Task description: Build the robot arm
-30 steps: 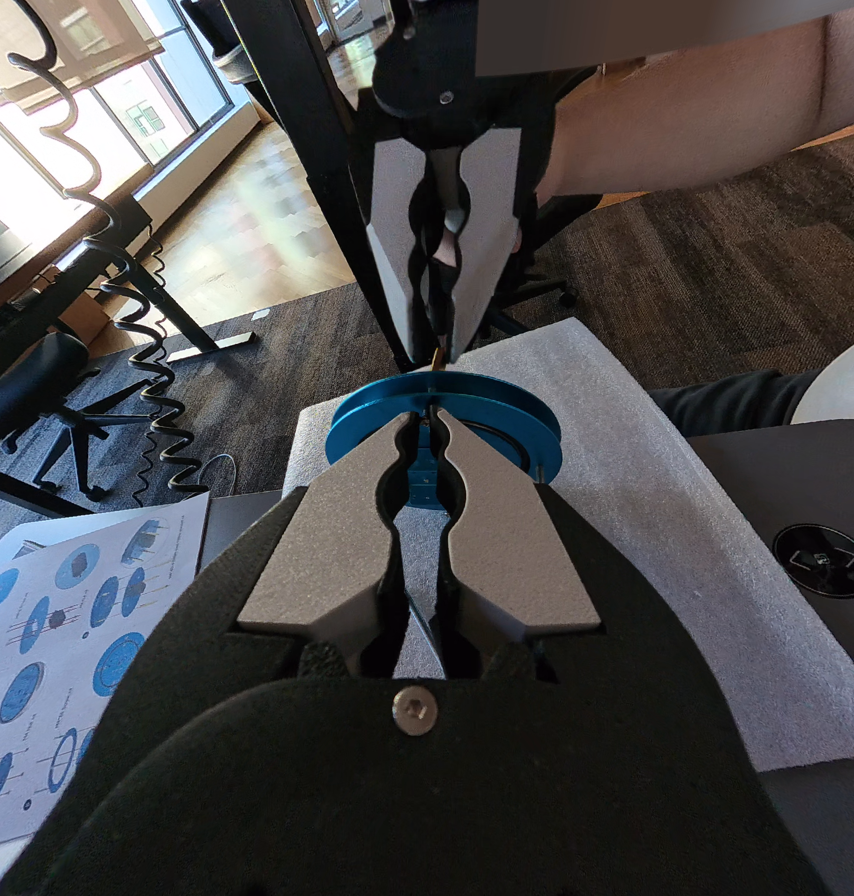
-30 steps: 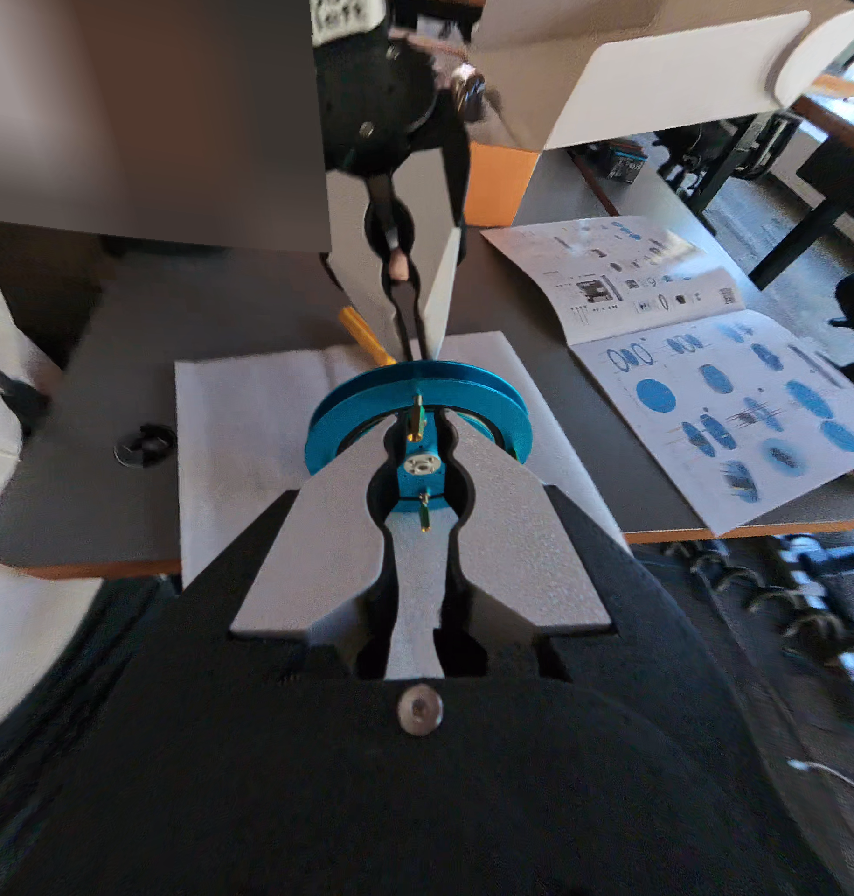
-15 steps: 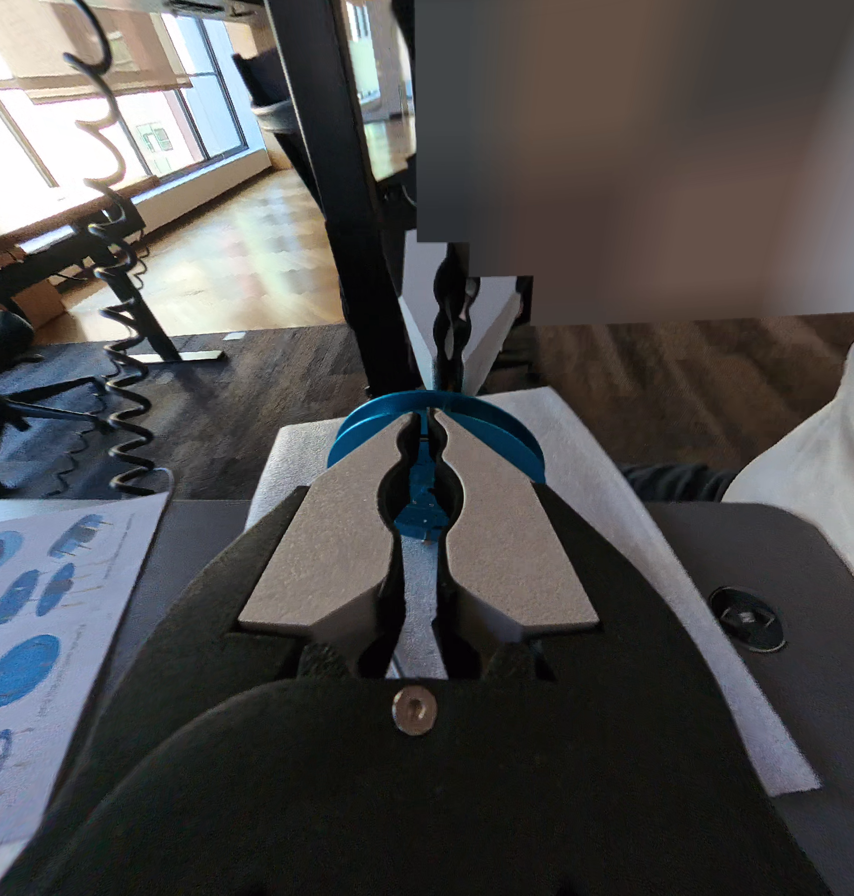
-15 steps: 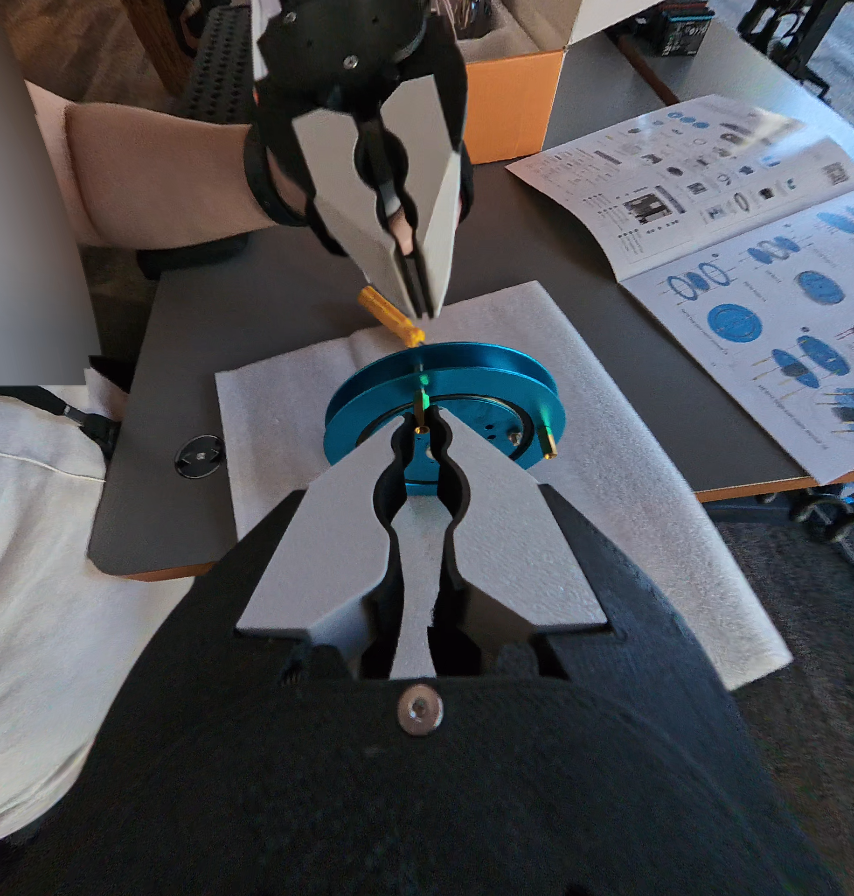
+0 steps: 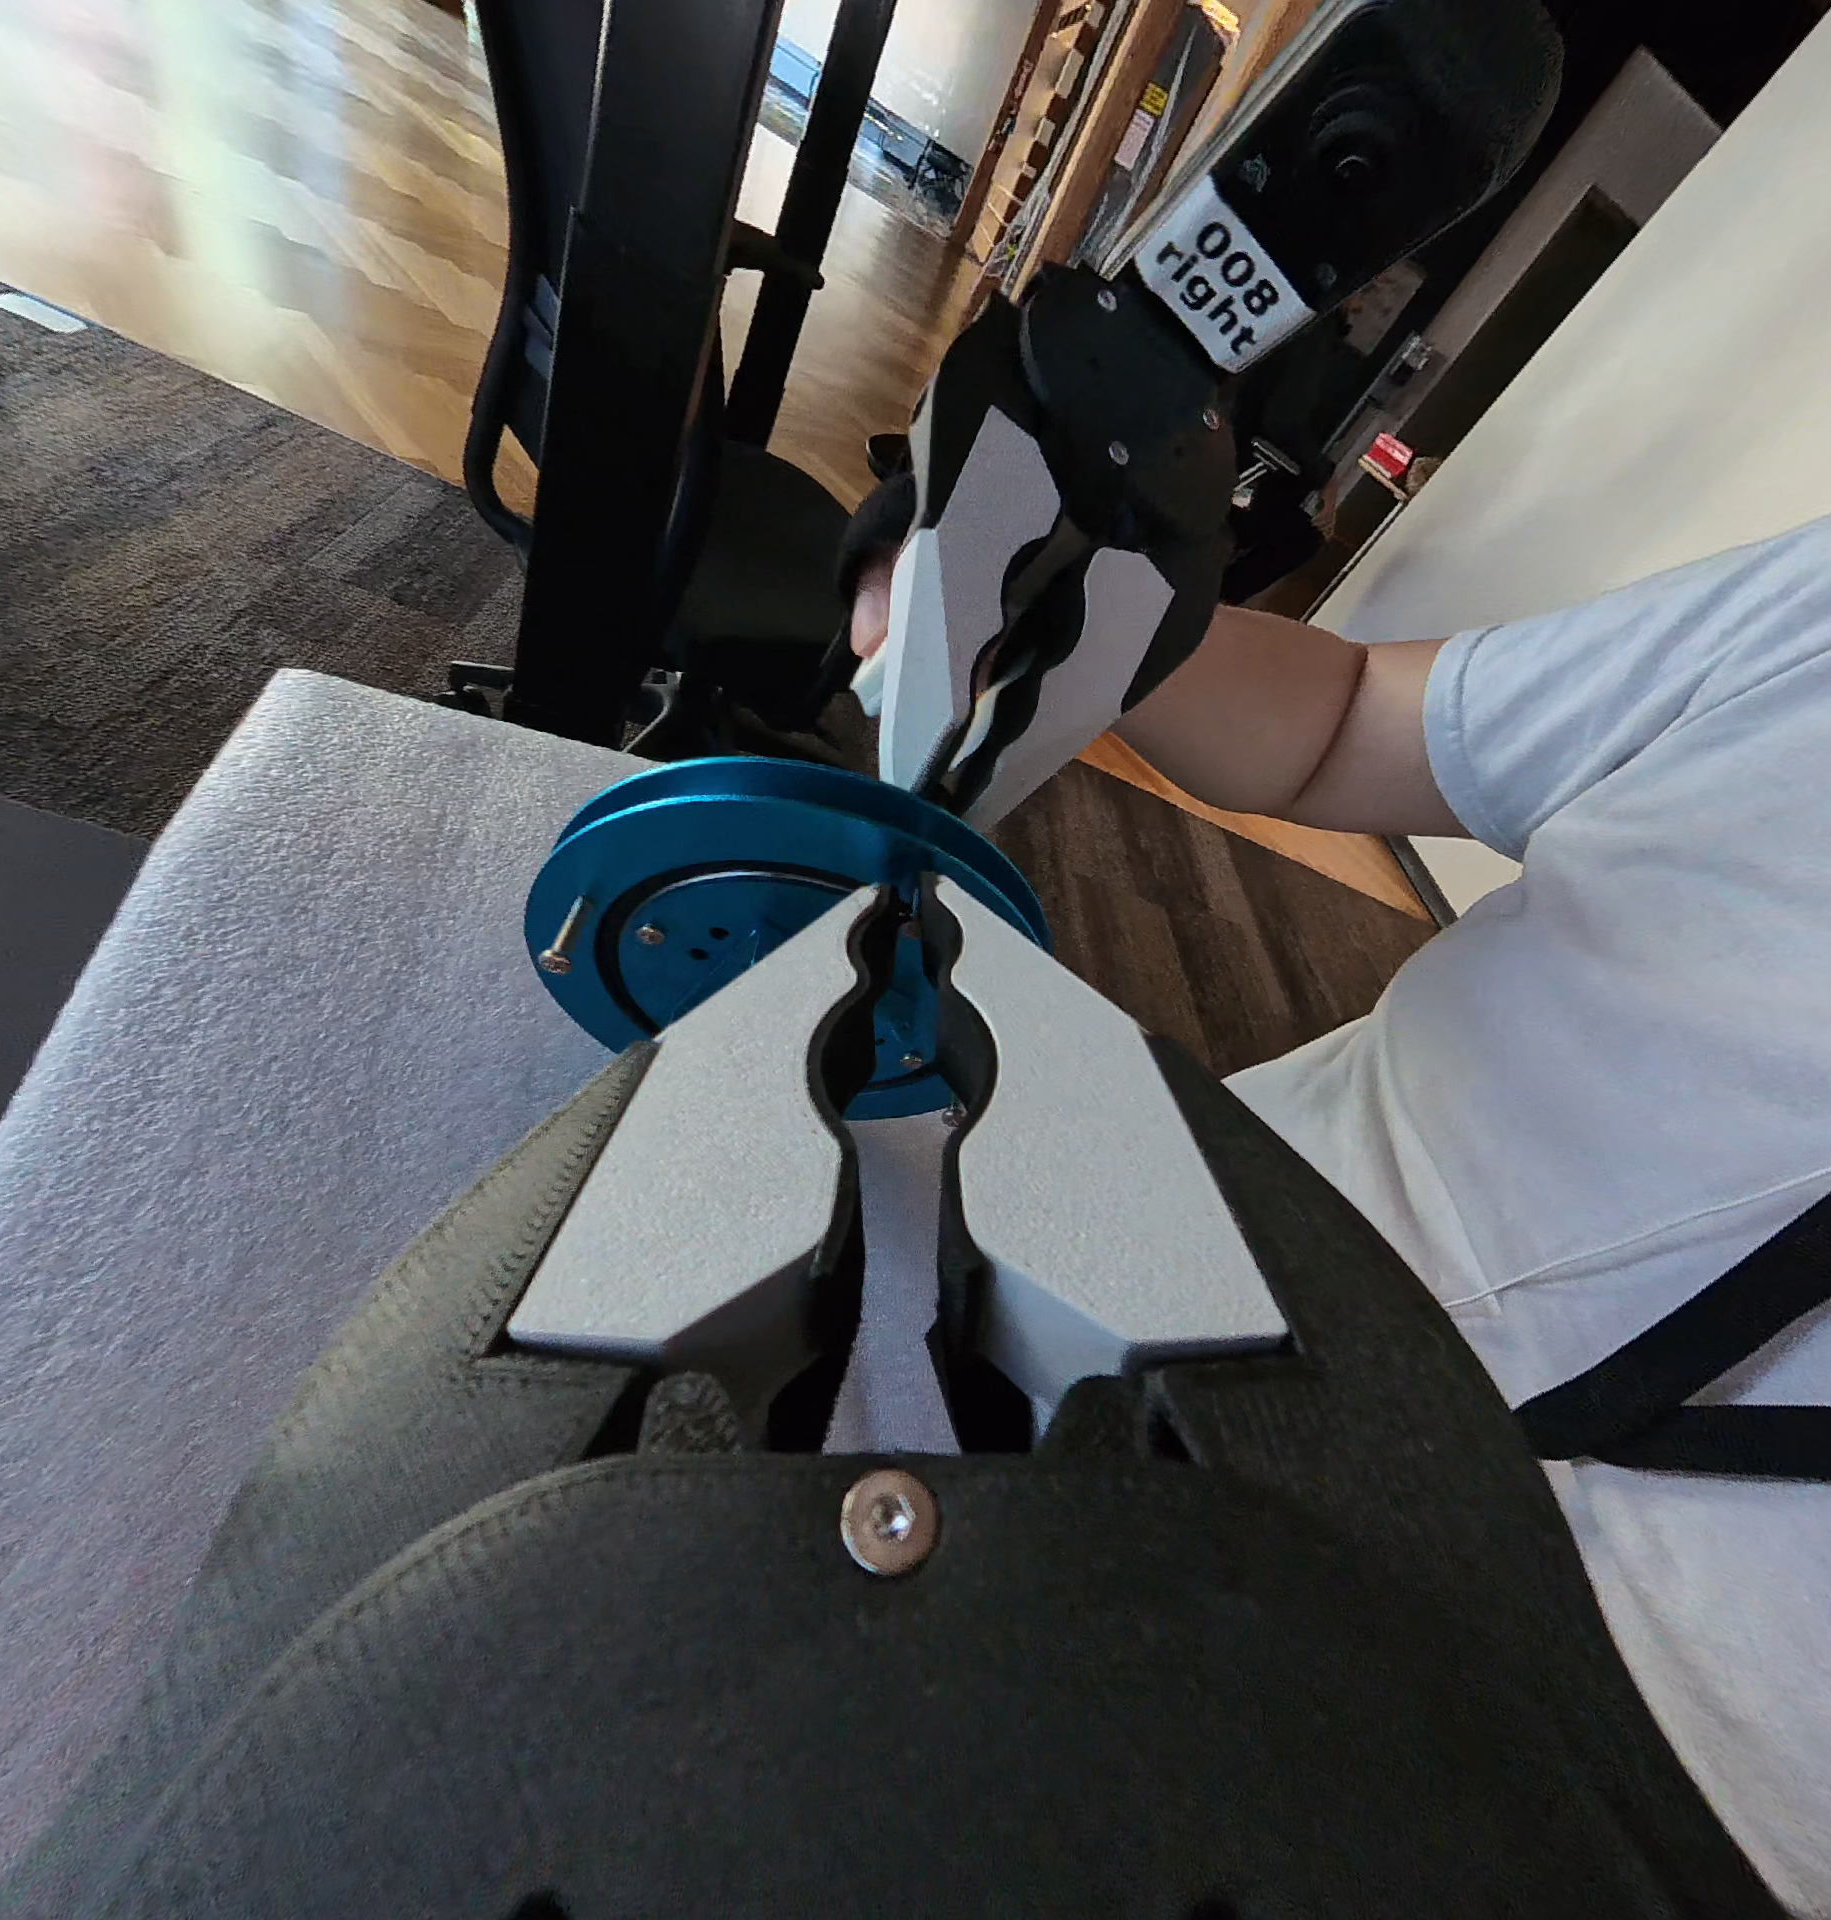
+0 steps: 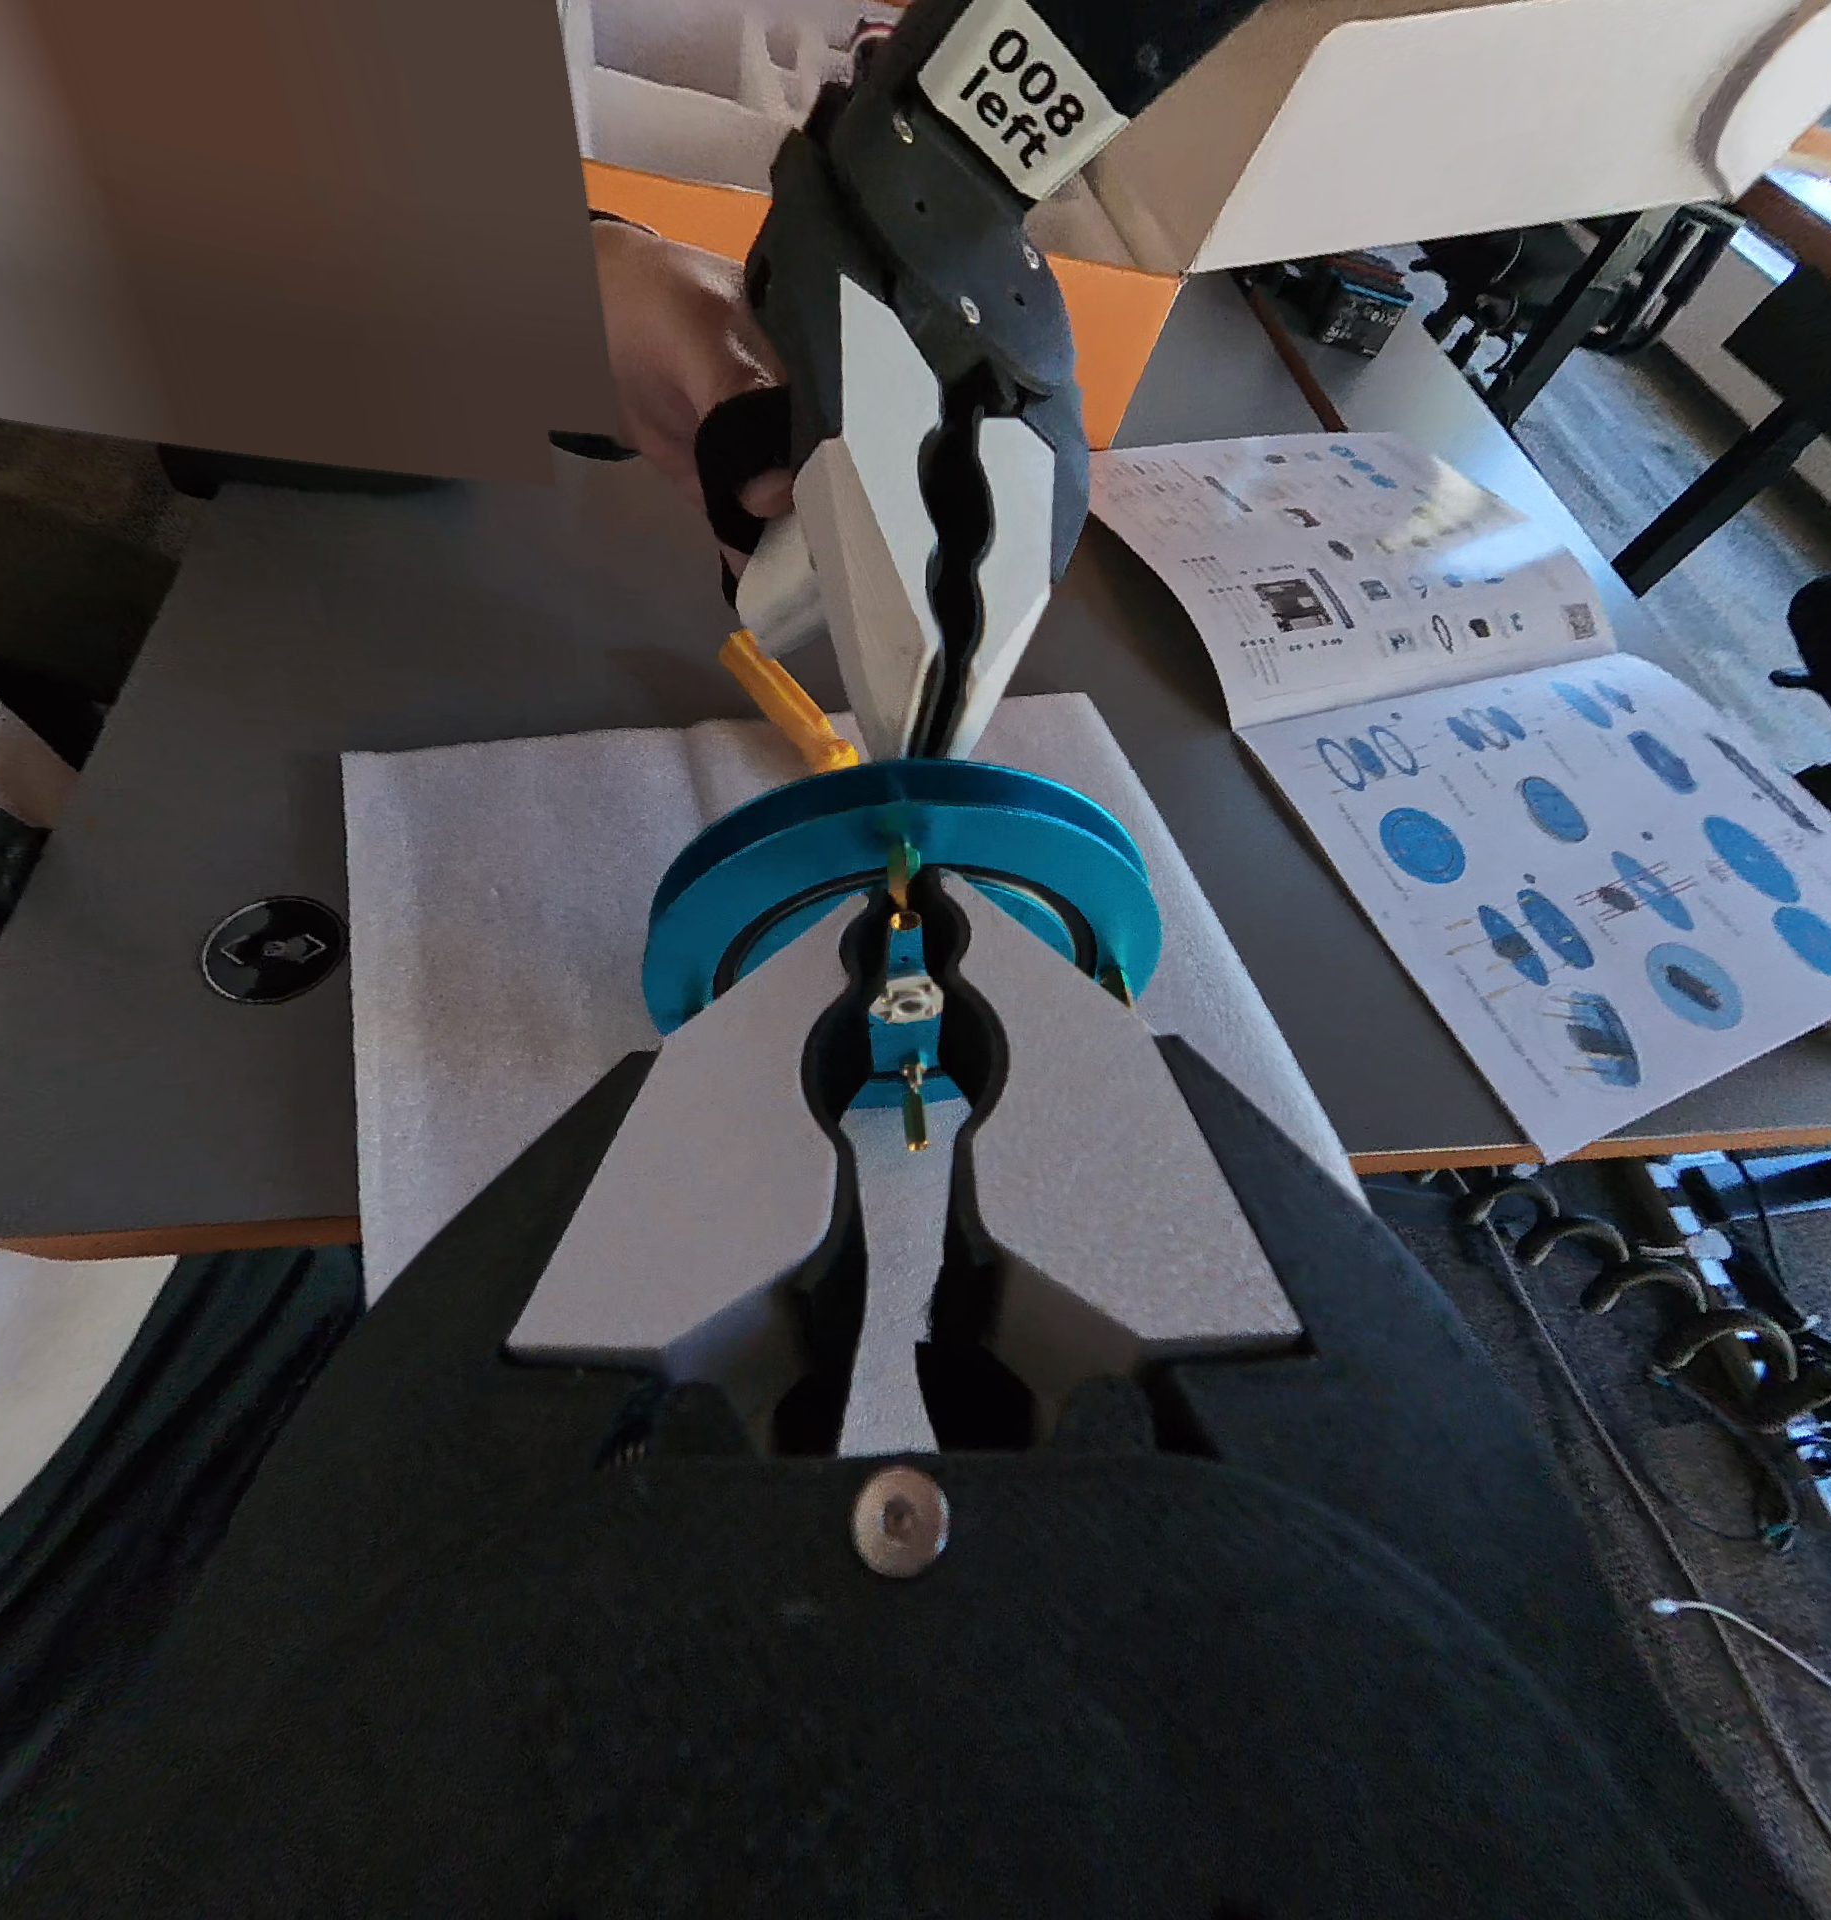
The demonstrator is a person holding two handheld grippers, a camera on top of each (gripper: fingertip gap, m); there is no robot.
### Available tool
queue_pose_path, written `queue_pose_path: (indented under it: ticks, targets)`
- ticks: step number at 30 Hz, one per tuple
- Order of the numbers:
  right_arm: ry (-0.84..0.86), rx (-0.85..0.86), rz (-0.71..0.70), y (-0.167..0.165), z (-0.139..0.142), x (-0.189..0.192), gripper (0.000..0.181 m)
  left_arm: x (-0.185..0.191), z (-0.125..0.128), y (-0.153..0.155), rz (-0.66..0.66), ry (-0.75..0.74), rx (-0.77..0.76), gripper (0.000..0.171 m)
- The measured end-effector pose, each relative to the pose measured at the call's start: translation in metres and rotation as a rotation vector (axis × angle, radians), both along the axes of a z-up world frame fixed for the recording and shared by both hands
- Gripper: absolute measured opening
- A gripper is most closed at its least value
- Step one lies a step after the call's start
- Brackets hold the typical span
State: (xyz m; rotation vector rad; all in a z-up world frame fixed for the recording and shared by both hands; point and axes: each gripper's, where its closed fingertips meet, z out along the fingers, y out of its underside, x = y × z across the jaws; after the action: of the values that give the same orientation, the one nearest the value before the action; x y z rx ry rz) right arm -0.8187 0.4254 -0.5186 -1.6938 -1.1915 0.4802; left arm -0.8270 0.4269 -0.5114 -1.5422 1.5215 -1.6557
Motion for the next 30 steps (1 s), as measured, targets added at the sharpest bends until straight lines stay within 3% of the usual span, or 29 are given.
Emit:
queue_pose_path:
  ticks: [7, 12, 15, 22, 24, 27, 30]
  targets:
    - [-0.043, 0.049, 0.005, -0.001, 0.001, -0.001, 0.005, -0.003, -0.004, -0.010, -0.069, 0.033, -0.021, 0.004]
    - [-0.066, 0.059, -0.008, -0.006, -0.001, -0.002, 0.005, -0.002, -0.005, -0.013, -0.070, 0.029, 0.156, 0.004]
    - [0.041, -0.123, -0.005, -0.011, -0.002, -0.002, 0.004, -0.001, -0.005, -0.015, -0.078, 0.026, 0.199, 0.003]
    - [0.519, -0.986, -0.001, -0.020, 0.000, -0.002, 0.004, 0.002, -0.006, -0.019, -0.106, 0.026, 0.312, 0.002]
    - [0.641, -1.145, 0.018, -0.020, 0.002, -0.002, 0.005, 0.002, -0.006, -0.020, -0.110, 0.026, 0.323, 0.002]
    - [0.593, -0.928, 0.071, -0.019, 0.002, -0.001, 0.005, 0.003, -0.006, -0.019, -0.106, 0.026, 0.332, 0.002]
    - [0.392, -0.418, 0.102, -0.018, 0.009, 0.002, 0.024, 0.002, -0.006, -0.017, -0.103, 0.022, 0.326, 0.002]
